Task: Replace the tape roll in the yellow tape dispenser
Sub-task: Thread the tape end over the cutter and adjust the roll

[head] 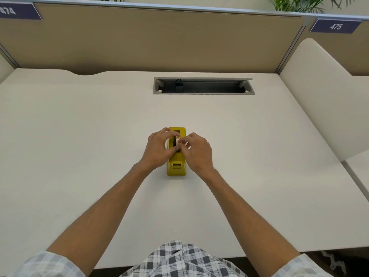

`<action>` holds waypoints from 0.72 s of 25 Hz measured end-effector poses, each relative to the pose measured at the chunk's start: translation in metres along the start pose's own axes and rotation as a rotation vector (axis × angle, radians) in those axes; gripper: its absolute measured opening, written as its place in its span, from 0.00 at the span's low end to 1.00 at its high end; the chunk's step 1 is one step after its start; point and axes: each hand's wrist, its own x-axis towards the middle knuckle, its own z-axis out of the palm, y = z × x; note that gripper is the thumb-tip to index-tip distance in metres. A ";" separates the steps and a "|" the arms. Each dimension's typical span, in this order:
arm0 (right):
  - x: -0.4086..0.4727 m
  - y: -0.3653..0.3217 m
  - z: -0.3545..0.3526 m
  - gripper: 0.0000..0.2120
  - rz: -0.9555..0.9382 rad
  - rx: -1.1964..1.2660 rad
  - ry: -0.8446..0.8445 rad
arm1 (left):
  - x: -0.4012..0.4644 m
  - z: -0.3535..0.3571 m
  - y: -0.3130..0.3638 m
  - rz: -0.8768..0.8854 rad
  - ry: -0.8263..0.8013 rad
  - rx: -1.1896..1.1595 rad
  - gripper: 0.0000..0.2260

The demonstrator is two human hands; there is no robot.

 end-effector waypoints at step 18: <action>-0.006 -0.004 0.001 0.06 0.067 0.164 0.076 | -0.001 0.001 -0.001 0.015 0.010 0.010 0.14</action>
